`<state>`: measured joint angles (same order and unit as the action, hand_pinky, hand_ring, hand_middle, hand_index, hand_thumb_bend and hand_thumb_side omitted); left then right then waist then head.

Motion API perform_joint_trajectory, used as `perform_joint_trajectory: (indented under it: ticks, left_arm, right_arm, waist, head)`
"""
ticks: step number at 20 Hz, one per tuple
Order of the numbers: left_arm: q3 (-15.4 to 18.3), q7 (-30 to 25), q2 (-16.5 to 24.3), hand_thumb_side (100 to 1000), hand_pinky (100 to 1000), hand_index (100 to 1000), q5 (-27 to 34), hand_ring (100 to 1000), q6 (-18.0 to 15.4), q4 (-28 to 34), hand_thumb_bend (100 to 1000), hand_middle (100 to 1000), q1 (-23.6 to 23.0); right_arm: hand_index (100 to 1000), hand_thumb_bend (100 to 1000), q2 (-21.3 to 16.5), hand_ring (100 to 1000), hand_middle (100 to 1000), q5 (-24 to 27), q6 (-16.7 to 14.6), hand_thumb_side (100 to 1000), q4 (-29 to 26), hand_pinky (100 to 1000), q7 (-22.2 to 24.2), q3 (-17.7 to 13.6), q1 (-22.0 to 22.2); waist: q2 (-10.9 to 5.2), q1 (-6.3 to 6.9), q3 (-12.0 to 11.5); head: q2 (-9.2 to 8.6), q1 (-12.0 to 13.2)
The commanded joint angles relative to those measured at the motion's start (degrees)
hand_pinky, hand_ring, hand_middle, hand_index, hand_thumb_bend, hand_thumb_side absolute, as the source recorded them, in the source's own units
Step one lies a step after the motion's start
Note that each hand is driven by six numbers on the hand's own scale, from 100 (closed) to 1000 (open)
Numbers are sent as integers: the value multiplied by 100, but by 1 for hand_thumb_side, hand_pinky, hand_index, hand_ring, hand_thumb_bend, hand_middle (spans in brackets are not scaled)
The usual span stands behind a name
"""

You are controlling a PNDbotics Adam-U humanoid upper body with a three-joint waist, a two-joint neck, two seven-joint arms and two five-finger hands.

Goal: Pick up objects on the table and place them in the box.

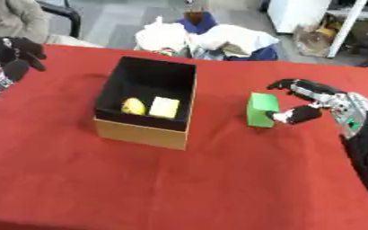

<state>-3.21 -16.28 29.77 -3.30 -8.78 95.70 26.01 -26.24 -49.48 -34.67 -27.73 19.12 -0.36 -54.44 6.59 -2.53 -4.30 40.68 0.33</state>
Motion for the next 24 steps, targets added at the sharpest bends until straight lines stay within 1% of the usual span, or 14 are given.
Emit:
perform_joint_trajectory:
  ticks: [1,3,5,7,9,10,11,13,16,17,19,20,23,24]
  left_arm:
    - [63,-13,74,763,709,774,18,605,1,85,413,634,57]
    - [64,-13,68,765,709,774,21,605,1,86,409,633,48]
    - [68,-11,62,767,708,774,26,605,4,86,407,633,37]
    - [69,-7,59,771,708,774,32,604,7,84,402,633,25]
    - [66,-12,56,783,708,774,36,604,9,81,392,633,14]
    - [66,-15,54,784,708,774,36,604,12,77,391,633,9]
    - [68,-15,51,784,708,774,37,604,14,75,390,633,6]
    - [75,-12,50,781,708,774,40,604,15,77,389,633,0]
    - [84,-5,55,779,708,773,51,603,14,92,388,632,-13]
    - [83,-7,55,779,707,773,57,602,15,96,387,631,-21]
    - [82,-1,43,773,702,771,70,595,15,102,387,624,-39]
    - [79,11,34,773,702,771,81,594,16,102,387,623,-48]
    - [58,31,2,766,696,767,110,589,18,106,388,618,-72]
    - [48,27,-9,767,696,767,117,589,17,107,388,618,-78]
  right_arm:
    - [940,295,-26,935,898,-178,57,488,61,856,-122,-64,-149]
    - [929,295,3,915,863,-256,66,487,102,846,-168,-67,-146]
    - [897,290,22,880,786,-337,65,476,112,828,-230,-68,-135]
    - [808,278,30,830,607,-400,55,452,99,806,-327,-74,-121]
    - [733,273,25,798,518,-446,32,432,68,790,-444,-75,-112]
    - [718,274,20,791,500,-460,20,424,47,786,-502,-77,-112]
    - [666,267,14,766,442,-461,7,393,14,770,-574,-85,-119]
    - [652,262,-4,754,412,-429,-31,371,-70,764,-708,-92,-135]
    - [646,252,-43,749,399,-275,-147,335,-274,762,-793,-84,-180]
    - [646,244,-55,746,397,-191,-191,303,-370,761,-801,-84,-213]
    - [648,247,-75,745,398,13,-273,266,-586,761,-764,-73,-299]
    - [648,247,-79,744,398,119,-298,263,-682,761,-727,-65,-340]
    - [650,258,-25,742,397,422,-362,210,-924,760,-580,-29,-530]
    - [651,259,5,742,398,510,-369,206,-984,760,-530,-19,-589]
  waist:
    - [-65,13,-15]
    - [-69,13,-25]
    - [-73,13,-31]
    - [-80,13,-34]
    - [-86,9,-34]
    - [-89,7,-32]
    - [-93,4,-27]
    - [-103,-3,-19]
    - [-117,-11,-8]
    - [-124,-13,-4]
    - [-142,-18,-1]
    - [-149,-20,0]
    - [-183,-29,-4]
    - [-193,-30,-9]
  head:
    - [-49,-21]
    - [-42,-20]
    - [-38,-22]
    - [-36,-21]
    - [-41,-19]
    - [-43,-15]
    - [-44,-14]
    - [-47,-9]
    - [-54,8]
    - [-52,14]
    - [-47,22]
    - [-46,28]
    - [-33,32]
    - [-27,32]
